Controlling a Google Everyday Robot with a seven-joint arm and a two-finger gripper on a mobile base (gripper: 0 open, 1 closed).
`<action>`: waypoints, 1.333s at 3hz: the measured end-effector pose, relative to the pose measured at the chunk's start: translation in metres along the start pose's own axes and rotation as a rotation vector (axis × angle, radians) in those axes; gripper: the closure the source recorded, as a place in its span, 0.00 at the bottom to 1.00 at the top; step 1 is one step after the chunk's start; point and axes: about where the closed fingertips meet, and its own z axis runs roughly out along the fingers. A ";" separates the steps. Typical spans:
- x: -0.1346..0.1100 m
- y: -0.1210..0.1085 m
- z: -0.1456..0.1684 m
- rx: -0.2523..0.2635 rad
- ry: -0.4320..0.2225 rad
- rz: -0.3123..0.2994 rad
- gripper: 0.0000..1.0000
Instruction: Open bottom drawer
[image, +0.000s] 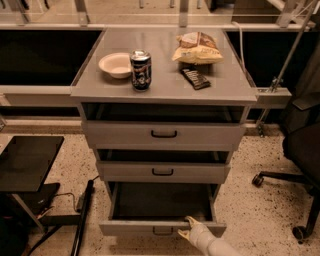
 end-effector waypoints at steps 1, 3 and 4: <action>-0.002 -0.001 -0.002 0.000 0.000 0.000 1.00; 0.003 0.006 -0.014 0.013 -0.013 0.018 1.00; -0.007 0.025 -0.018 -0.010 -0.046 0.010 1.00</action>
Offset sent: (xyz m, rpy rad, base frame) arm -0.3222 -0.0898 -0.1295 0.4071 -0.2259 -0.3159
